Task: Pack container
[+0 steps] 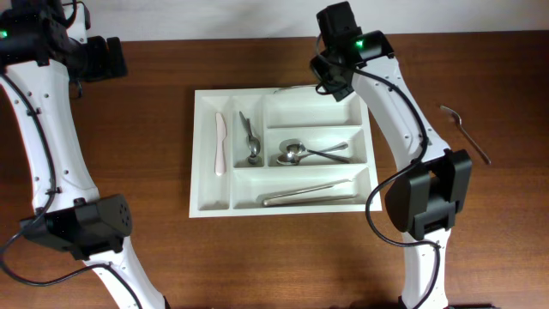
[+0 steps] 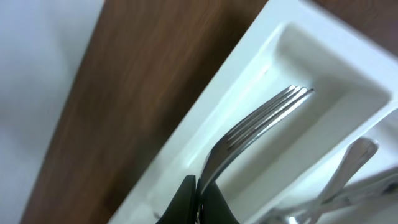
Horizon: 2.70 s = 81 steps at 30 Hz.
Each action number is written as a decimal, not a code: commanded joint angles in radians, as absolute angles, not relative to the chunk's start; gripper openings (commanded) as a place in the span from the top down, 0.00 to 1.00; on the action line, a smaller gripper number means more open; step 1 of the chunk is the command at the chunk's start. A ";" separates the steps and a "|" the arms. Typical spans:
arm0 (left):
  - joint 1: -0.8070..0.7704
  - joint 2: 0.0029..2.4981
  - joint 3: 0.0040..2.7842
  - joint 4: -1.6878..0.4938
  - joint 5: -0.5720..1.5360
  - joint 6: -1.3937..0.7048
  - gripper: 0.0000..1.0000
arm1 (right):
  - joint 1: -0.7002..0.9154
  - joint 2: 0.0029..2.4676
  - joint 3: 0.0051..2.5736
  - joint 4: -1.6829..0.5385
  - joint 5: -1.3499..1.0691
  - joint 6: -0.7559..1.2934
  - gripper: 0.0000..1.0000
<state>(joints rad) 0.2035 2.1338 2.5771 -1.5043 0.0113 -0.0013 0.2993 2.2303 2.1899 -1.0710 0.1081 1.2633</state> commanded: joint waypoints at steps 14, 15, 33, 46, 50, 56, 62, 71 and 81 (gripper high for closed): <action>0.207 2.121 2.584 -1.504 0.015 -0.008 0.01 | 0.298 2.244 2.071 -1.033 0.241 1.397 0.96; 0.207 2.121 2.583 -1.504 0.015 -0.008 0.01 | 0.301 2.246 2.071 -1.032 0.238 1.397 0.96; 0.207 2.121 2.584 -1.504 0.015 -0.008 0.01 | 0.223 2.233 2.071 -1.086 0.240 1.354 0.21; 0.207 2.121 2.584 -1.504 0.015 -0.008 0.01 | -0.169 2.220 2.072 -1.172 0.237 0.693 0.01; 0.207 2.121 2.584 -1.504 0.015 -0.008 0.01 | -0.264 2.220 2.072 -1.134 0.240 0.262 0.00; 0.207 2.121 2.584 -1.504 0.015 -0.008 0.01 | -0.364 2.227 2.072 -1.068 0.182 -0.268 0.26; 0.207 2.121 2.583 -1.504 0.015 -0.008 0.01 | -0.394 2.287 2.068 -1.044 0.044 -0.353 0.30; 0.207 2.121 2.584 -1.504 0.015 -0.008 0.01 | -0.393 2.419 2.068 -1.057 0.033 -0.404 0.38; 0.207 2.121 2.584 -1.504 0.015 -0.008 0.01 | -0.394 2.447 2.065 -1.038 0.033 -0.358 0.96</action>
